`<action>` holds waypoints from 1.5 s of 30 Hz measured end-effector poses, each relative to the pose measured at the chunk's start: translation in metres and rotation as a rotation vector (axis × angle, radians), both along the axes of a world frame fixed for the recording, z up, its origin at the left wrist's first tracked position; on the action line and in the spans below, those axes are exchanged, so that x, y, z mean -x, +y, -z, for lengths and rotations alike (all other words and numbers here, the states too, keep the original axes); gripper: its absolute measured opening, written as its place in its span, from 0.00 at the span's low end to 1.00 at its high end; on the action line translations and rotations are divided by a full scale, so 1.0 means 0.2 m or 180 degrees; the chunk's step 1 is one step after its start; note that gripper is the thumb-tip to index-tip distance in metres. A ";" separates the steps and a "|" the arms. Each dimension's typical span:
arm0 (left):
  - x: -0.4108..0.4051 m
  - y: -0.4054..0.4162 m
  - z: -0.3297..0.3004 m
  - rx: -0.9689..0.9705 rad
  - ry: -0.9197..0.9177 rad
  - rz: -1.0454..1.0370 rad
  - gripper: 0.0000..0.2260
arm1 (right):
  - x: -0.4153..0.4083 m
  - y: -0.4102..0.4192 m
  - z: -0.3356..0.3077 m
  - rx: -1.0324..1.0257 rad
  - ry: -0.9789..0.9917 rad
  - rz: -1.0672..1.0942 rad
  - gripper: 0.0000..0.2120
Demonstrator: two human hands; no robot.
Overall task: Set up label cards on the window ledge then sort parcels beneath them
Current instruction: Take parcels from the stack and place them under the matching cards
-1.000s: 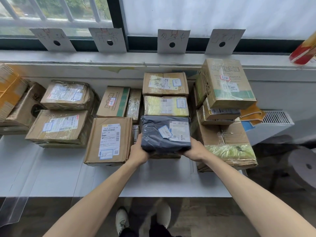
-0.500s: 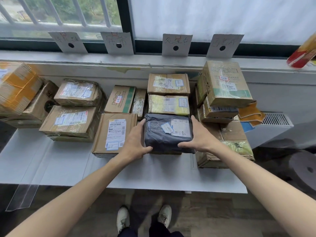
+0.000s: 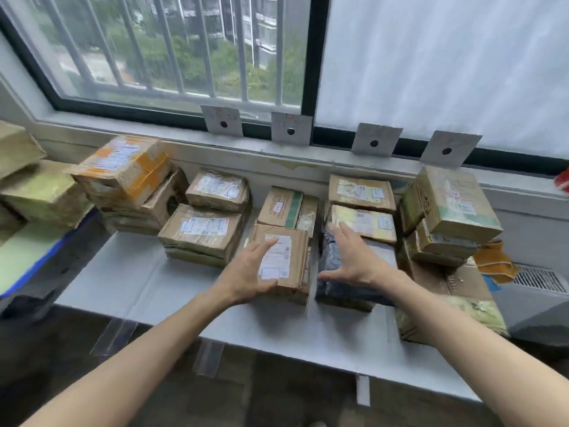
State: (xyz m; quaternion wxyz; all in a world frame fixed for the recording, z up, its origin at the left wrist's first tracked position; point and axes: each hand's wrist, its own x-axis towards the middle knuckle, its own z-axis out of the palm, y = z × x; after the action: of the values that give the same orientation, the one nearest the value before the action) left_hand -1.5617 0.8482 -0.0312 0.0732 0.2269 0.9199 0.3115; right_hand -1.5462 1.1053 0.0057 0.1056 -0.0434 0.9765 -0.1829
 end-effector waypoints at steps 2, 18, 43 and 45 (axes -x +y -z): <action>-0.04 -0.25 -0.02 0.0127 0.0113 -0.0199 0.39 | 0.02 -0.26 -0.01 0.0019 0.0013 -0.0242 0.56; -0.72 -2.14 -0.13 0.0788 -0.0015 -0.1871 0.41 | -0.05 -2.17 -0.06 -0.0206 0.0045 -0.1738 0.56; 0.47 -2.64 -0.18 0.1150 -0.0681 -0.1341 0.51 | 0.96 -2.60 0.14 0.0160 -0.0095 -0.1050 0.56; 0.62 -2.60 -0.17 0.1146 -0.0714 -0.1237 0.49 | 1.05 -2.56 0.12 0.0191 -0.0029 -0.0917 0.57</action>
State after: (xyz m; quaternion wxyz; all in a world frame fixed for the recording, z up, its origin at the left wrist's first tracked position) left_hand -1.6860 0.3274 0.0024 0.1526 -0.0061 0.9727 0.1745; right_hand -1.7553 0.5943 -0.0189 0.1339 -0.1854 0.9538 -0.1951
